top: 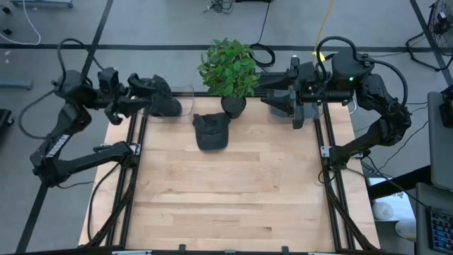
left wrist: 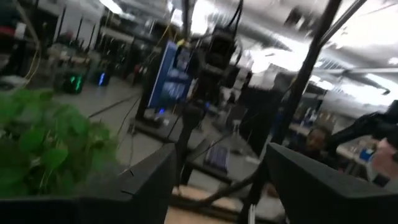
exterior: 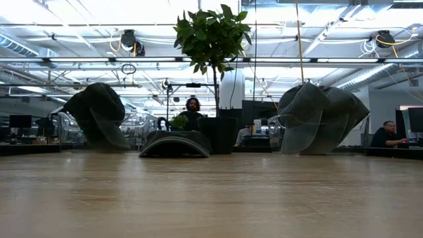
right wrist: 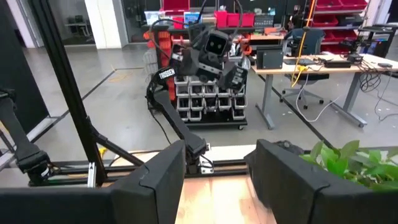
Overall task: Pick & Place hat
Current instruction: Put the black cap into the left transparent bin
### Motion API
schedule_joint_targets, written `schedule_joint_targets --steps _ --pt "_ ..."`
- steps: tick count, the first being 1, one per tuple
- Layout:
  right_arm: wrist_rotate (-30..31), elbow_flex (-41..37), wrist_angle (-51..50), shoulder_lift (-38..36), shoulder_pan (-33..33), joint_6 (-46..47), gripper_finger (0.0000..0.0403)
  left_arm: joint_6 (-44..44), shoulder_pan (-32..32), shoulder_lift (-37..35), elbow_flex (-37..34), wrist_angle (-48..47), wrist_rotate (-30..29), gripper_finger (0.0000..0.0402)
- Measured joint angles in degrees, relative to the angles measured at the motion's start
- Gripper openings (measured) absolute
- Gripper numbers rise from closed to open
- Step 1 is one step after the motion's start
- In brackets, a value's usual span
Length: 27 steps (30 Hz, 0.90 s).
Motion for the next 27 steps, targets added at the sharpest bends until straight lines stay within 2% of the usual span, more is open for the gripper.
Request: schedule_joint_targets --steps 3,13,21,27 --pt "0.0 0.0 0.3 0.4 0.0 0.0 0.0185 4.3 -4.0 0.8 3.4 -6.9 -4.4 0.0257" --pt "-0.1 0.0 0.5 1.8 0.0 0.0 0.0185 3.1 -19.7 5.3 8.8 -6.8 -17.3 0.0257" --pt "-0.1 0.0 0.8 1.8 0.0 0.2 0.0185 4.8 -32.1 13.5 11.8 -7.0 -27.3 0.0257" --pt "-0.1 0.0 0.7 1.8 0.0 0.2 0.0185 7.1 -39.8 19.6 12.7 -7.1 -31.7 0.0257"
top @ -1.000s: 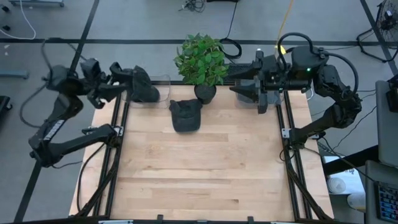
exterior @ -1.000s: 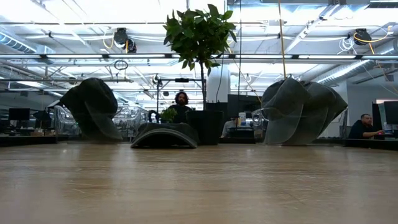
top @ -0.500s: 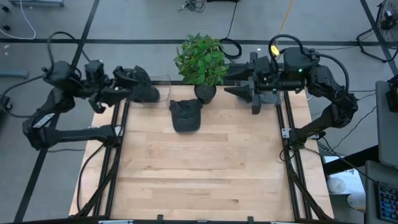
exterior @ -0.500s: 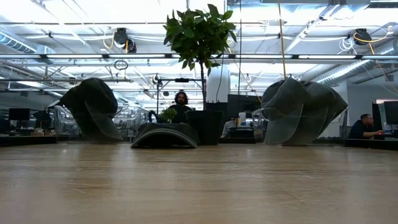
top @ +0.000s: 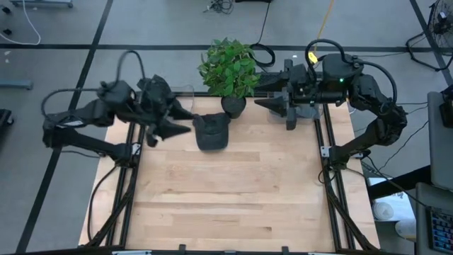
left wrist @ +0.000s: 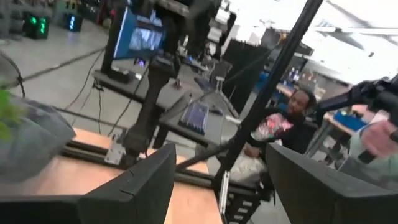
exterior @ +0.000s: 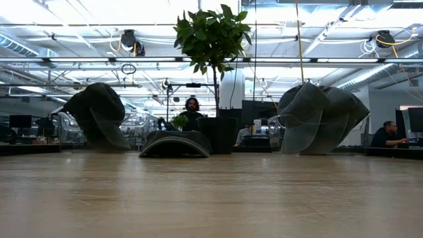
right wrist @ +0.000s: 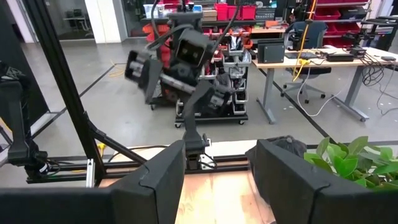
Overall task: Pick & Place hat
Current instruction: Put the black cap into the left transparent bin
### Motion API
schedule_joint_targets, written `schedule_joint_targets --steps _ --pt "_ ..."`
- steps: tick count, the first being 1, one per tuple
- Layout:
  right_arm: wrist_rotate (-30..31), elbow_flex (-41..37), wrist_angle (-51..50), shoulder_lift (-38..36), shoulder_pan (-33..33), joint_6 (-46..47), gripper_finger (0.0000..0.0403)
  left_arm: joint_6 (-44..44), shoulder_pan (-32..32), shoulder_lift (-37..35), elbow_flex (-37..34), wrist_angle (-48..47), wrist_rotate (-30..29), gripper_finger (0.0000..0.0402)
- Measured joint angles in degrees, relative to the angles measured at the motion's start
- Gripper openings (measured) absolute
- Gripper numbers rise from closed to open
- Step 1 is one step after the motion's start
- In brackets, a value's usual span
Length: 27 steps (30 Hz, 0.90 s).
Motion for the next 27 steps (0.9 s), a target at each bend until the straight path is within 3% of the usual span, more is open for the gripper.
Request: schedule_joint_targets --steps 7,15,27 --pt "0.0 0.0 -0.3 0.0 0.0 -0.2 0.0185 4.1 -6.9 4.7 0.1 -0.1 -10.9 0.0257" --pt "-4.3 0.0 -1.0 -0.3 0.0 0.2 0.0185 18.0 -14.7 7.3 0.1 -3.4 -27.8 0.0257" --pt "-4.4 0.0 -0.9 -0.9 0.0 0.4 0.0185 29.4 -18.4 7.6 0.1 -8.7 -43.2 0.0257"
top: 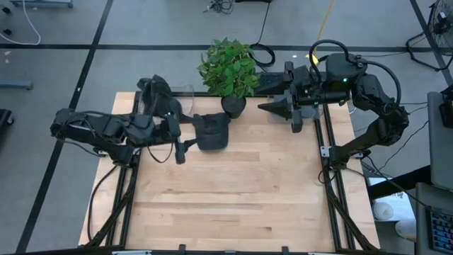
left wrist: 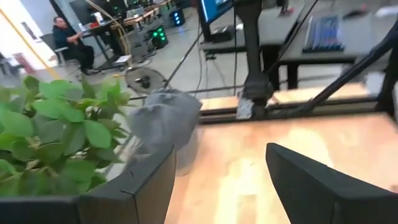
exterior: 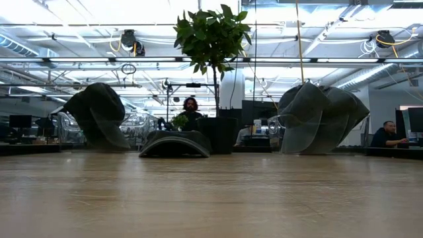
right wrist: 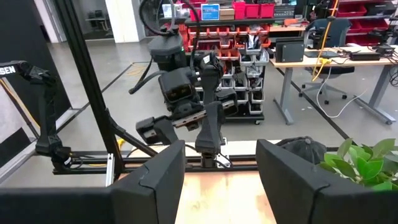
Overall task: Pick & Place hat
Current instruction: Put the black cap into the left transparent bin
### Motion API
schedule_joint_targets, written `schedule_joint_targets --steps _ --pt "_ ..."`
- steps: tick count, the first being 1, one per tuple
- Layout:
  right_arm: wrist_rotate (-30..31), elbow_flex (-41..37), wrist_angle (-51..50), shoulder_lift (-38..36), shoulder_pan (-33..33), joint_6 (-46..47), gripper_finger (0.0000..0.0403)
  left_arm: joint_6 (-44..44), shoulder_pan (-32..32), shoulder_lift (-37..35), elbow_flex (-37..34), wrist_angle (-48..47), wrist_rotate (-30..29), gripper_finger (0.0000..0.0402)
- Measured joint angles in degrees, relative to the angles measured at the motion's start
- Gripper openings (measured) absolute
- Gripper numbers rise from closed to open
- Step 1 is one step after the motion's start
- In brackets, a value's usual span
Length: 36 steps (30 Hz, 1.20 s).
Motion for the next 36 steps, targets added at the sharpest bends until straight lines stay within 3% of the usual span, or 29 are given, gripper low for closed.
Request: schedule_joint_targets --steps 7,17,27,36 --pt "0.0 0.0 0.0 0.0 0.0 0.0 0.0185 2.8 -0.6 1.4 0.0 -7.8 -5.9 0.0257" --pt "0.1 0.0 0.0 0.0 0.0 -0.2 0.0185 1.7 0.9 8.2 0.0 -19.9 -5.6 0.0257" --pt "0.1 0.0 0.0 0.0 0.0 -0.7 0.0185 -4.1 2.0 18.6 0.0 -27.9 -8.3 0.0257" --pt "0.1 0.0 0.0 0.0 0.0 -2.1 0.0185 -12.1 2.5 27.5 0.0 -28.9 -8.8 0.0257"
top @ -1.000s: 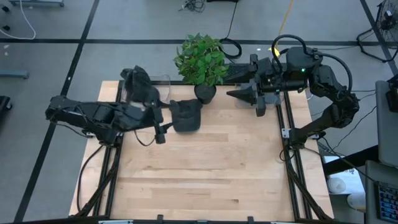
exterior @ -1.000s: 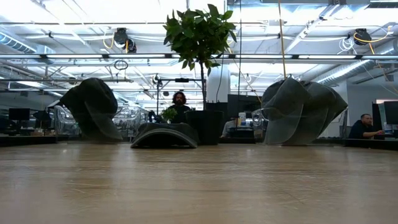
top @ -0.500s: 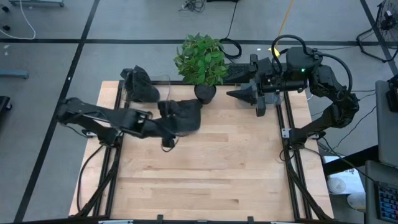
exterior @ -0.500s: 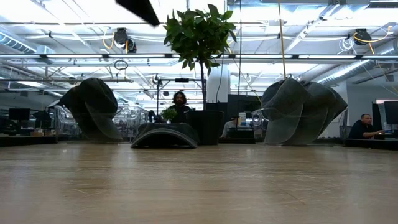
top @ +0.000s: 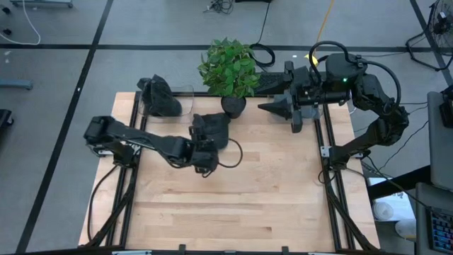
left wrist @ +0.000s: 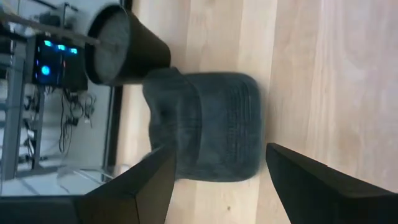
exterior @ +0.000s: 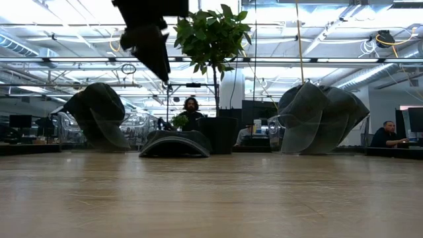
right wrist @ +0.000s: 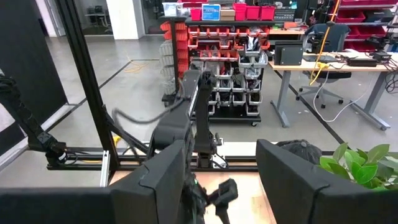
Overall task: Pick & Place hat
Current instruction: Put the black cap into the left transparent bin
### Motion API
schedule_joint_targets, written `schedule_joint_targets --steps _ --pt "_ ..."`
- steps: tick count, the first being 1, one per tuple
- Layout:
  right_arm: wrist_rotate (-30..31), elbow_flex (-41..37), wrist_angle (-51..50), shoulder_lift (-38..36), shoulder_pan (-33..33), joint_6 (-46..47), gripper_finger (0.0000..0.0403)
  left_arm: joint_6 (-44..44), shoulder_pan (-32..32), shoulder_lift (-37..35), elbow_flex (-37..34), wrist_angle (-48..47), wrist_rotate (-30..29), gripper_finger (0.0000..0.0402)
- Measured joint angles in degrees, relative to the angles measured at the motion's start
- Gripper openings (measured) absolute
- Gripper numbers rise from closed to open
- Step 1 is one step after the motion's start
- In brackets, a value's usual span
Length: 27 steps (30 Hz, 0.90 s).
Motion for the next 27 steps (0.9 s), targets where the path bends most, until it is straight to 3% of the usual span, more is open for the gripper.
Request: schedule_joint_targets --steps 14,27 --pt "-0.1 0.0 -0.1 0.0 0.0 -2.4 0.0185 -9.8 1.6 13.3 0.0 0.7 -2.8 0.0257" --pt "-0.2 0.0 -3.1 0.0 0.0 -3.1 0.0185 -11.7 4.4 24.5 -0.1 0.9 -7.1 0.0257"
